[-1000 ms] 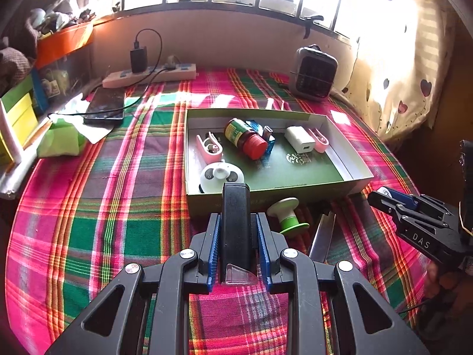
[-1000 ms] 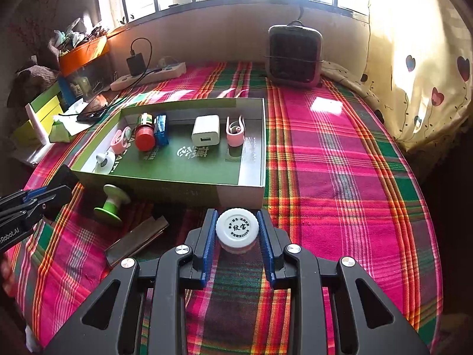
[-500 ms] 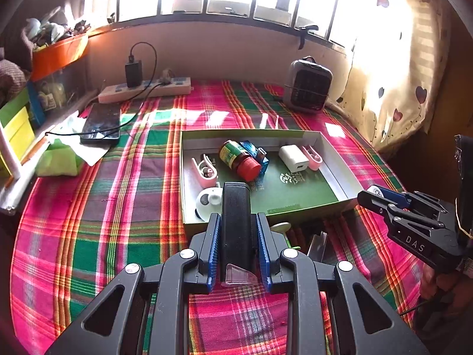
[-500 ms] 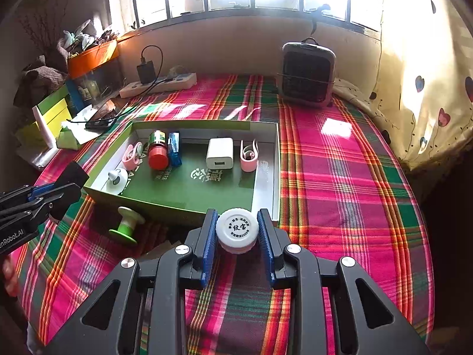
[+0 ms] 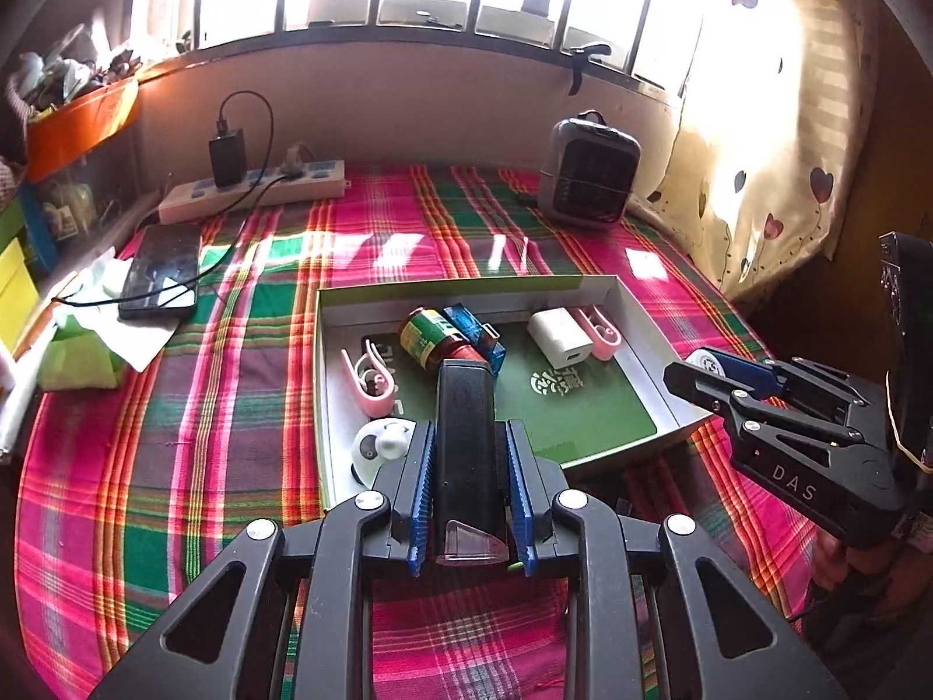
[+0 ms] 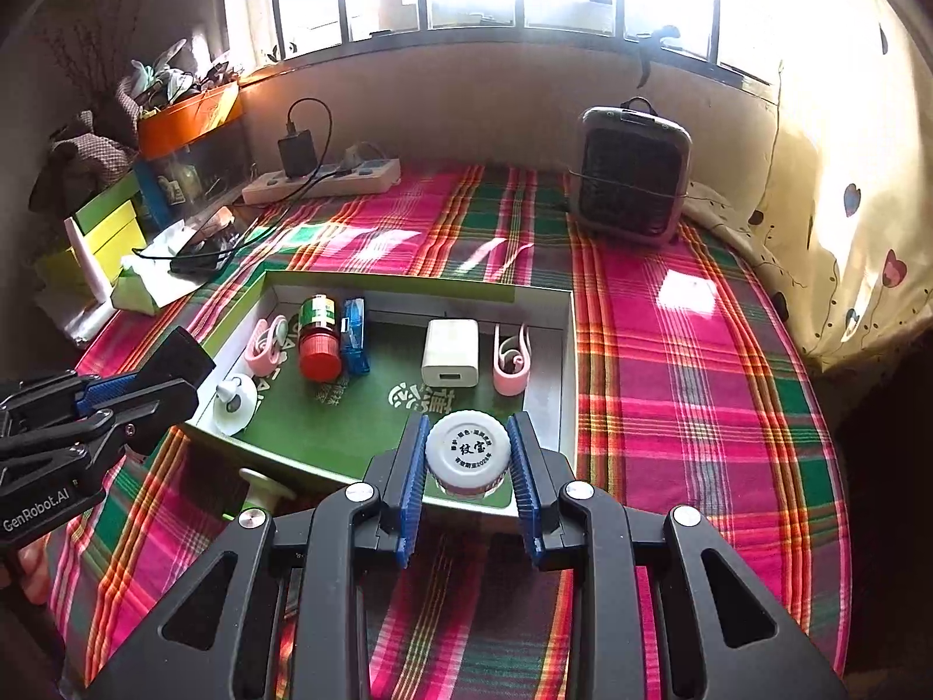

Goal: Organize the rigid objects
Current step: 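Lower the black lighter and white jar into the tray with both tools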

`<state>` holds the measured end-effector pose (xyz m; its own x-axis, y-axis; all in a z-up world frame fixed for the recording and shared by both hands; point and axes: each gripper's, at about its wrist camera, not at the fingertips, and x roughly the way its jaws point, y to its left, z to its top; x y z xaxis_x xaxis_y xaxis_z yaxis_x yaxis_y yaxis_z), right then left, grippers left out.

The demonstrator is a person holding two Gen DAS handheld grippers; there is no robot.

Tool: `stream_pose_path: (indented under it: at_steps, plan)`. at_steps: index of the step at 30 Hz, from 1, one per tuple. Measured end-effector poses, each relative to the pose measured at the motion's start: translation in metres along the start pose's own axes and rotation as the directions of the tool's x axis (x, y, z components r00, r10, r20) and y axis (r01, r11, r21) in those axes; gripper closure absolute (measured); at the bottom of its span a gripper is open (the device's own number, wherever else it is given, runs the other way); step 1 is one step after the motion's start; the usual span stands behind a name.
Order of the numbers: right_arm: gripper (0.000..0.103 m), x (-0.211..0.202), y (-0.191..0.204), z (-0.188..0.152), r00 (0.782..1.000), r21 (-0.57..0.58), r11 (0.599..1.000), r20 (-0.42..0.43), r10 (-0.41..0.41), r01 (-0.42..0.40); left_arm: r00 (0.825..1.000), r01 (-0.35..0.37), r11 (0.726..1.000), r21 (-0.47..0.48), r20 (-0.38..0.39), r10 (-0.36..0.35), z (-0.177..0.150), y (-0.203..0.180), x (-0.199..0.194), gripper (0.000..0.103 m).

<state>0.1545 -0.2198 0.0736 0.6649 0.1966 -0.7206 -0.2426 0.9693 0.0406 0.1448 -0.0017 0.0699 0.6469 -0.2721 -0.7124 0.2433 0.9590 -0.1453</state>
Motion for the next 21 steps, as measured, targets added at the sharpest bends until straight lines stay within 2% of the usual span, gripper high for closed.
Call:
stream_pose_path:
  at_steps: [5, 21]
  plan:
    - [0.074, 0.010, -0.002, 0.010, 1.000, 0.001, 1.000, -0.007, 0.004, -0.004, 0.999, 0.037, 0.999, -0.012, -0.020, -0.038, 0.007, 0.001, 0.010, 0.081]
    - [0.074, 0.049, -0.003, 0.018, 0.998, -0.003, 1.000, -0.058, 0.021, -0.021, 0.996, 0.055, 0.997, 0.055, -0.068, -0.051, 0.022, -0.010, 0.045, 0.081]
